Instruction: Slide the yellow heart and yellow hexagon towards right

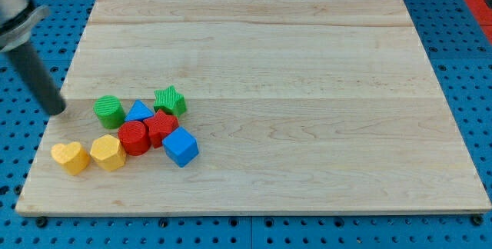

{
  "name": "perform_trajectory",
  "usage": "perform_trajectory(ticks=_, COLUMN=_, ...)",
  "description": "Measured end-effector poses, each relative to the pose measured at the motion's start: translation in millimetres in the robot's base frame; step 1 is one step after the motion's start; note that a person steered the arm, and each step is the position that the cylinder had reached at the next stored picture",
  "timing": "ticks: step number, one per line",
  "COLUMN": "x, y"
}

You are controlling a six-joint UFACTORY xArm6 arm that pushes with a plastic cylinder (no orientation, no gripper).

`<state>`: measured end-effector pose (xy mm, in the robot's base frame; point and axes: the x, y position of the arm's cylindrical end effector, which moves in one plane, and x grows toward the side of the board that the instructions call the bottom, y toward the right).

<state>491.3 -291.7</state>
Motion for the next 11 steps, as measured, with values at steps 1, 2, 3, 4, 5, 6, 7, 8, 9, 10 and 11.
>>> perform_trajectory(ticks=1, x=44.0, y=-13.0)
perform_trajectory(ticks=2, x=61.0, y=2.7)
perform_trajectory(ticks=3, x=64.5, y=15.7)
perform_trajectory(ticks=4, x=63.3, y=30.6)
perform_trajectory(ticks=5, x=61.5, y=53.3)
perform_trajectory(ticks=6, x=52.1, y=56.0)
perform_trajectory(ticks=7, x=47.6, y=57.3)
perform_trajectory(ticks=8, x=47.6, y=77.7)
perform_trajectory(ticks=9, x=42.4, y=84.4)
perform_trajectory(ticks=10, x=64.8, y=88.5)
perform_trajectory(ticks=11, x=88.5, y=124.6)
